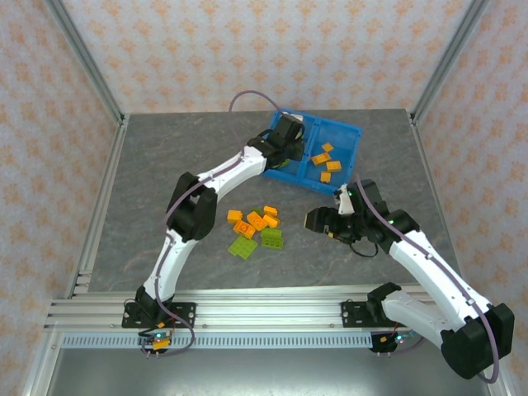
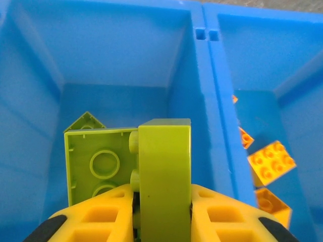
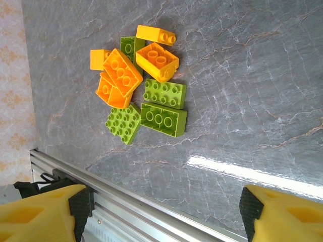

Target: Sort the legos into containers by color

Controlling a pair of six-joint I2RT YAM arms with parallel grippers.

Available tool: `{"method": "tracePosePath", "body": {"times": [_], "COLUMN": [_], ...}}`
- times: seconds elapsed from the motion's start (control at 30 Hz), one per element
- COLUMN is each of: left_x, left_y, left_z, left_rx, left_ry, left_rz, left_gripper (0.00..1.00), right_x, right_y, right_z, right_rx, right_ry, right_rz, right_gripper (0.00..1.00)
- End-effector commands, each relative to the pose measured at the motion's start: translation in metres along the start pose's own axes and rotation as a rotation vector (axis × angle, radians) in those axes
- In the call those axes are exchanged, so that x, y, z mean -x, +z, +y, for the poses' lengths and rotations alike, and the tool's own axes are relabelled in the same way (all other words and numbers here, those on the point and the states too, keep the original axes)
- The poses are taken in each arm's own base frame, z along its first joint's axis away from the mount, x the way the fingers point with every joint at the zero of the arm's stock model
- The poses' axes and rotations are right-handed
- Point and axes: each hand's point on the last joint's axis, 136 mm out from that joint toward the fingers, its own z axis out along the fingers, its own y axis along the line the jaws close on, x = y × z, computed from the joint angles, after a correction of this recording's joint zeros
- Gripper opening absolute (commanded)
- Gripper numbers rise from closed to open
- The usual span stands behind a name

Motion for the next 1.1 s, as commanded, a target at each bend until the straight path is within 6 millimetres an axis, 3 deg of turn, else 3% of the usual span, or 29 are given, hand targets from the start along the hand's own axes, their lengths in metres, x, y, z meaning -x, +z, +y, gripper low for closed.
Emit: {"method": "tracePosePath", "body": {"times": [0.0, 0.17, 0.33, 0.5, 0.63, 0.73, 0.87, 0.97, 1.07], "left_x": [0.010, 0.014, 0.030, 0.048, 0.040, 0.003, -0.082, -0.145, -0.200], "left_y": [0.007, 0.011, -0.013, -0.069, -0.138, -0.182, -0.224, -0.237, -0.238], "left_z": [0.008, 0.003, -0.002, -0.010, -0.011, -0.007, -0.001, 0.012, 0.023], "left_rx": [0.003, -0.027, -0.051, -0.098, -0.119, -0.108, -0.045, -0.003, -0.020], "left_ry": [0.003, -0.001, -0.014, -0.032, -0.053, -0.014, 0.215, 0.320, 0.309], "left_rz": [0.021, 0.024, -0.009, -0.086, -0.145, -0.133, 0.022, 0.210, 0.335], "left_gripper": [0.29, 0.43, 0.50, 0.49, 0.48, 0.48, 0.48, 0.48, 0.48], "right_x": [0.012, 0.013, 0.016, 0.019, 0.022, 0.025, 0.027, 0.030, 0.033], "right_y": [-0.008, -0.008, -0.007, -0.007, -0.005, -0.002, 0.004, 0.010, 0.017], "right_z": [0.008, 0.008, 0.009, 0.011, 0.008, 0.007, 0.007, 0.009, 0.014], "right_rx": [0.008, 0.008, 0.010, 0.010, -0.002, -0.006, -0.004, 0.009, 0.054], "right_ry": [-0.013, -0.015, -0.015, -0.015, -0.011, -0.009, -0.011, -0.016, -0.019], "right_rz": [-0.057, -0.062, -0.061, -0.072, -0.086, -0.093, -0.081, -0.078, -0.082], "right_gripper": [0.80, 0.80, 0.80, 0.80, 0.80, 0.80, 0.80, 0.82, 0.87]}}
